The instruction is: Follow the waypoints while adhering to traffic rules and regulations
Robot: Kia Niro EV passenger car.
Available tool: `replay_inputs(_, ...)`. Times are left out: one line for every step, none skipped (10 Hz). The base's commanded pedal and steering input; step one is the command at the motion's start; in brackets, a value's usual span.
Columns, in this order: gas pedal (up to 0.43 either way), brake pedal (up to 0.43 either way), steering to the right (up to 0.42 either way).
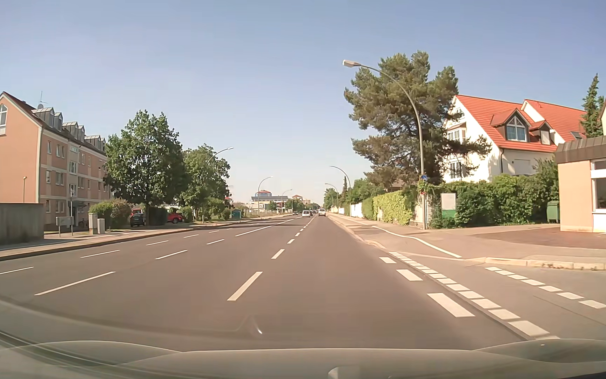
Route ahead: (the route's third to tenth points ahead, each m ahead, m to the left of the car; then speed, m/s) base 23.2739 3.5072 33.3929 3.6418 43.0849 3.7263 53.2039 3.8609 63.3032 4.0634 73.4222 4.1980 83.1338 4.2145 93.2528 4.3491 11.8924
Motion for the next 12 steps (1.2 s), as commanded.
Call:
replay_inputs(0.000, 0.000, -0.006)
replay_inputs(0.000, 0.000, -0.006)
replay_inputs(0.000, 0.000, -0.004)
replay_inputs(0.000, 0.000, -0.003)
replay_inputs(0.000, 0.000, -0.003)
replay_inputs(0.020, 0.000, -0.003)
replay_inputs(0.020, 0.000, -0.003)
replay_inputs(0.020, 0.000, -0.003)
replay_inputs(0.020, 0.000, -0.003)
replay_inputs(0.028, 0.000, -0.003)
replay_inputs(0.047, 0.000, -0.003)
replay_inputs(0.059, 0.000, -0.003)
